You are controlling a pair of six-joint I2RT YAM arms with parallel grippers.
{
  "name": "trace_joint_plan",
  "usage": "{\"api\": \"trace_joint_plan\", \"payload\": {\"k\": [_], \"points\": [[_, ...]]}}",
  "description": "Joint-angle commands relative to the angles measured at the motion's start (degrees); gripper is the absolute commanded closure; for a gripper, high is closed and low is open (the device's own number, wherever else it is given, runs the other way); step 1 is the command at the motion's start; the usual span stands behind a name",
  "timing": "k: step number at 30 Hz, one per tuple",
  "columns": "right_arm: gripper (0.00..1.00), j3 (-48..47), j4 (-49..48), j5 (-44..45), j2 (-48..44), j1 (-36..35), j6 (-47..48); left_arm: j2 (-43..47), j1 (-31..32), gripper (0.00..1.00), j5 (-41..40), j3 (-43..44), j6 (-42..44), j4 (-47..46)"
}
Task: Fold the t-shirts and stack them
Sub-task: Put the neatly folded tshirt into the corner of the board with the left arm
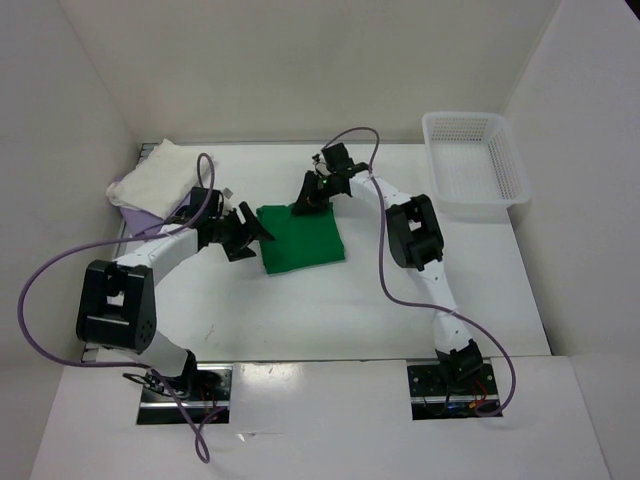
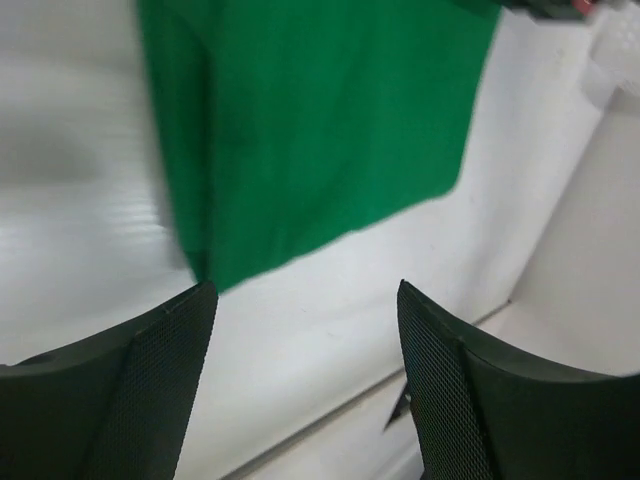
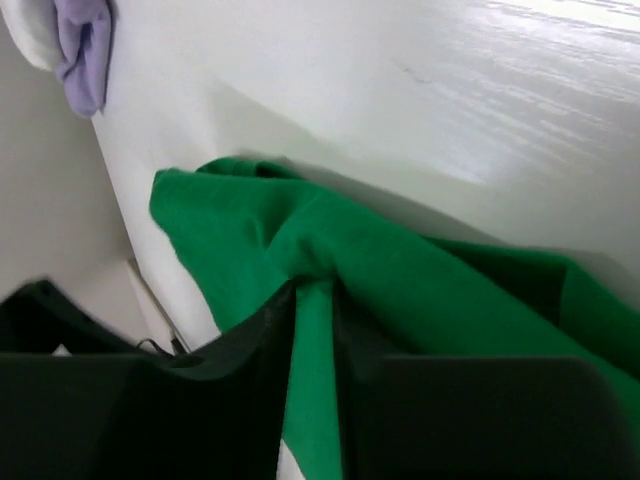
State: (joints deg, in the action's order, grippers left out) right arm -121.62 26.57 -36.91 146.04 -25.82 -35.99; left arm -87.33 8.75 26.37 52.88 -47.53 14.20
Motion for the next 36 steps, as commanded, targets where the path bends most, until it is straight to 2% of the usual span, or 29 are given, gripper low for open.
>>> {"api": "trace_joint_plan", "payload": {"k": [1,2,3,5,8,10,13,14,15,18,19,20,23,26,30,31,36], "points": [[0.71,-2.06,1.91,-1.06,-8.82,0.25,2.06,-3.89,-2.6,0.2,-1.67,1.35,3.58,1.27],[0.64,-0.82,1.91,-1.06,-12.76,0.25,2.06,-5.29,-3.12,0.2,-1.06,1.35,3.58,0.58],[0.54,0.58,0.95,-0.28,-14.97,0.25,2.06,-8.0,-3.65,0.2,-0.36,1.95,4.28,-0.13],[0.45,6.38,-1.25,-0.27,-21.36,1.3,2.06,-11.53,-3.66,0.2,-0.35,3.89,5.51,-1.79],[0.42,15.95,-4.59,0.95,-30.35,2.96,1.37,-15.48,-3.66,0.19,0.18,6.35,5.52,-3.9],[0.41,24.12,-7.56,1.49,-37.18,4.63,0.31,-17.95,-3.05,0.19,-2.97,7.58,6.04,-4.52],[0.41,34.32,-11.43,1.49,-43.8,6.39,-1.54,-21.46,-3.04,0.24,-4.65,8.38,6.04,-8.11],[0.41,38.35,-12.06,1.49,-47.82,7.27,-2.5,-22.35,-3.04,0.27,-4.66,8.9,5.17,-9.35],[0.41,40.04,-12.59,1.49,-49.6,7.28,-3.03,-23.32,-1.82,0.42,-4.66,9.43,4.12,-10.49],[0.41,45.32,-13.21,2.01,-55.58,8.77,-3.65,-27.88,1.07,0.61,-2.38,13.1,1.75,-14.01],[0.41,46.29,-13.73,2.01,-56.9,9.47,-4.26,-29.64,1.96,0.74,-2.38,14.51,1.21,-14.63],[0.41,48.3,-13.74,2.01,-59.18,10.17,-4.27,-30.26,2.75,0.81,-1.85,16.36,0.69,-14.64],[0.41,52.52,-13.74,2.54,-62.44,11.75,-4.79,-30.88,5.48,0.95,-1.85,25.49,0.07,-11.22],[0.41,56.56,-13.74,2.54,-66.31,14.3,-4.79,-29.31,5.48,1.0,-2.46,36.27,0.07,-6.56],[0.41,59.57,-11.9,2.54,-70.36,17.99,-3.74,-26.15,-0.48,1.0,0.52,45.87,-0.98,-3.75],[0.41,59.57,-11.28,2.54,-70.36,18.52,-3.22,-25.44,-3.8,1.0,1.22,47.04,-0.99,-3.22],[0.41,59.57,-10.13,0.88,-69.84,19.06,-1.98,-19.55,-15.76,1.0,4.29,47.41,-1.6,-2.68]]}}
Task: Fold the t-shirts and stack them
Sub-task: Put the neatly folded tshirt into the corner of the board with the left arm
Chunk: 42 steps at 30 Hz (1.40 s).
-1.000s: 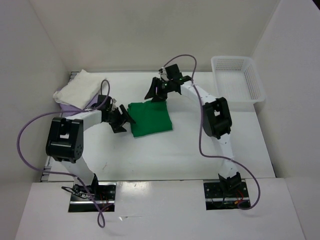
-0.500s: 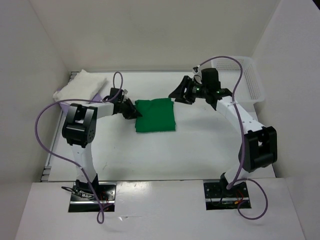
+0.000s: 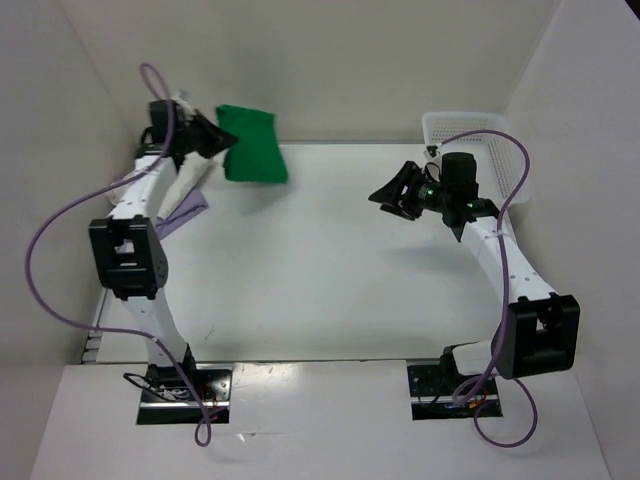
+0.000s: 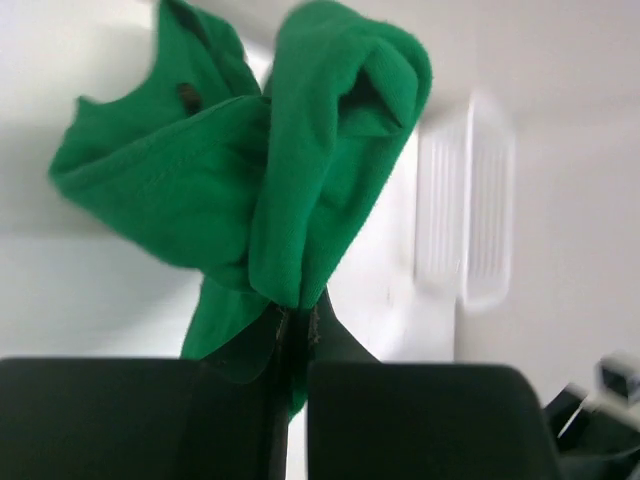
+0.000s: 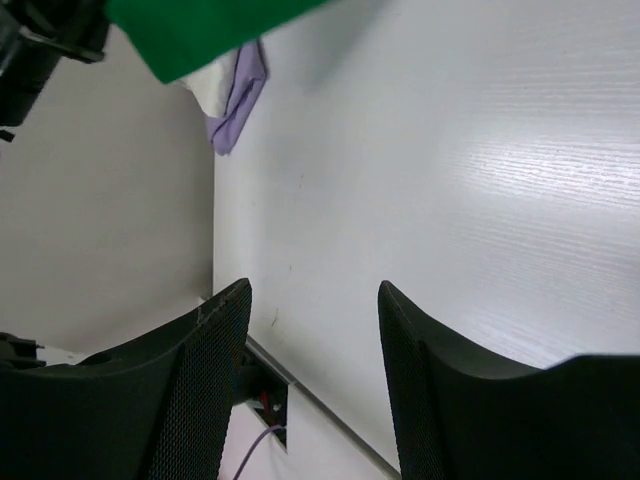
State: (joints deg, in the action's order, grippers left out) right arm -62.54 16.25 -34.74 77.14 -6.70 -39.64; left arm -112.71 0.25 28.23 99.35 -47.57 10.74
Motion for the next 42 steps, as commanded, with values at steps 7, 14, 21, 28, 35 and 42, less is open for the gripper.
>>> {"api": "trace_joint_plan", "payload": {"k": [7,14,21,28,35,42], "points": [[0.39,-0.21,-0.43,-4.11,2.05,-0.07,1.67,15.06,-26.25,0.0,4.71,-24.09,-9.29,-8.01],[0.35,1.54,-1.57,-6.13,2.57,-0.07,2.2,27.76,-29.95,0.0,1.57,-38.86,-4.72,-1.07],[0.28,7.17,-2.89,-3.16,2.57,-4.01,1.67,39.65,-27.17,0.0,3.93,-44.5,0.1,2.53],[0.0,7.17,1.15,7.85,2.57,-14.65,2.81,46.52,-8.81,0.0,7.01,-48.01,2.22,3.94],[0.0,7.7,1.77,9.17,-1.38,-18.88,2.28,47.84,-0.17,0.0,11.5,-51.71,1.52,-0.98],[0.0,9.45,3.7,9.69,-4.81,-18.88,2.28,45.92,2.91,0.0,11.41,-50.23,-0.33,-3.36]]}}
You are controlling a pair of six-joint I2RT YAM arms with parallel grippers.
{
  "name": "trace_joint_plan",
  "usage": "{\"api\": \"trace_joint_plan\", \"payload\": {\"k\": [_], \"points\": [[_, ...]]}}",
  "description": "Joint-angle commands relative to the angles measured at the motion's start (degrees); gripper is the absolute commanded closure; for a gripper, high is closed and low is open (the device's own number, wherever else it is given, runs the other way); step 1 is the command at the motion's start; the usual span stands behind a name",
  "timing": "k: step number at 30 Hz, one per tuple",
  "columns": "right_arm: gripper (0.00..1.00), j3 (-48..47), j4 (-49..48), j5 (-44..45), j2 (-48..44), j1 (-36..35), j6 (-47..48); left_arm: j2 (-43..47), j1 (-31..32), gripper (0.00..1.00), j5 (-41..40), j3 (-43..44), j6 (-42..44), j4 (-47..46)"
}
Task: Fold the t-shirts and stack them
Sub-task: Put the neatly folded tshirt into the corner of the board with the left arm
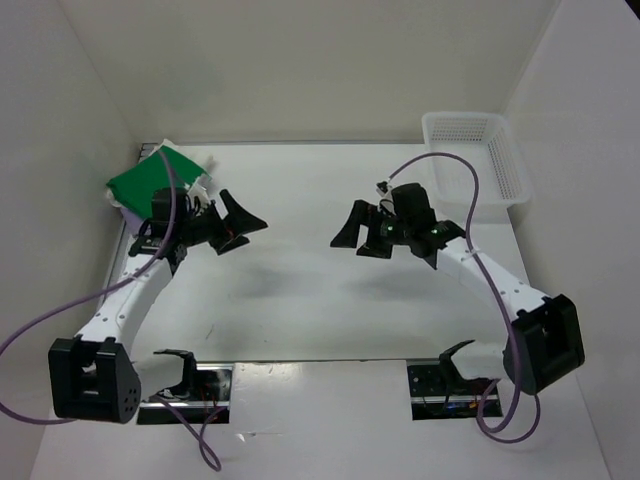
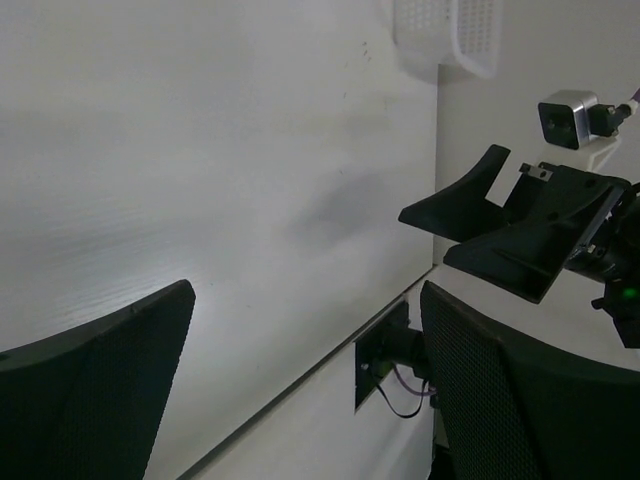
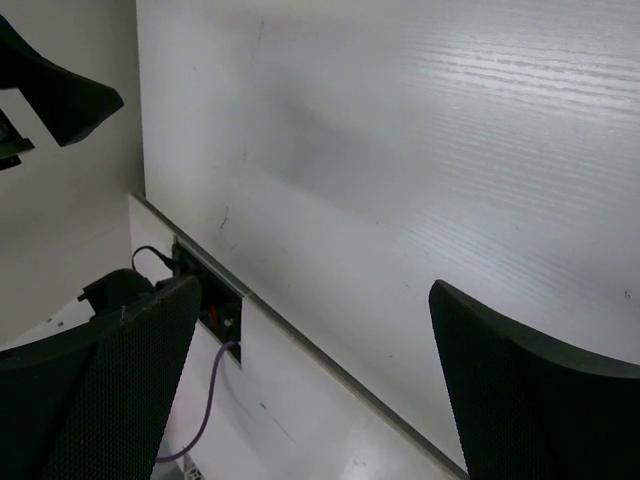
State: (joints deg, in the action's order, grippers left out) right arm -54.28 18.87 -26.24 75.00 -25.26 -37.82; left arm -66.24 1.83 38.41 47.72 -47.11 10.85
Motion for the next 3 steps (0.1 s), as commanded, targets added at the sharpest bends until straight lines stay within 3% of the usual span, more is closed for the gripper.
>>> {"api": "trace_joint_plan", "payload": {"k": [1,3], "points": [[0.0,1.2,1.08,1.19,-3.45,-0.32,0.47,-0.56,2.21,0.0,0.27,1.41,-0.79,-3.47],[0.0,1.81,1.08,1.19,-4.07,-0.32,0.47,-1.26,3.01,0.0,-2.1,2.46,-0.79,-2.07]]}}
